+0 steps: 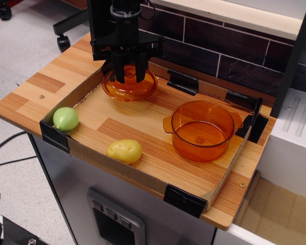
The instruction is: Take lid off pot
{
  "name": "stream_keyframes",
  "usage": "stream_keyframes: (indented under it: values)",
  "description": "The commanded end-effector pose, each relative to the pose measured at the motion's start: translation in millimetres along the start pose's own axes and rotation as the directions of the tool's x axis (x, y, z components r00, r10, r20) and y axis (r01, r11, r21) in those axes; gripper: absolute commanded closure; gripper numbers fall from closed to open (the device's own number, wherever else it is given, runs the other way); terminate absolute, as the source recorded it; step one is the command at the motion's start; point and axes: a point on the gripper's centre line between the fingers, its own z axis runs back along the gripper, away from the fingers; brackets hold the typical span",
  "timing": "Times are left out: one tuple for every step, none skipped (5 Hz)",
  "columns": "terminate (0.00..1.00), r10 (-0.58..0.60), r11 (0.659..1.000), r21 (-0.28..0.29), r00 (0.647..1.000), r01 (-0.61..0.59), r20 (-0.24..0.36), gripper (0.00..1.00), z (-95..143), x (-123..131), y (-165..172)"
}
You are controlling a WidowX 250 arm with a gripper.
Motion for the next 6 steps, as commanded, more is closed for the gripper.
stream_keyframes:
  values:
    - [0.0,0.005,1.0,0.003,0.997,-0.005,0.072,1.0,5,17,0]
    - [0.0,0.022,1.0,0.01,0.997,-0.023,0.07,1.0,4,22,0]
    - [0.0,0.049,0.999,-0.002,0.997,-0.049,0.067,0.0,5,24,0]
    - [0.0,0.034,0.999,-0.019,0.997,-0.033,0.07,0.0,13,20,-2]
    - [0.0,0.04,0.998,-0.059,0.997,-0.036,0.066,0.0,36,16,-2]
    - [0.0,0.059,0.995,-0.09,0.993,-0.05,0.103,0.0,81,11,3]
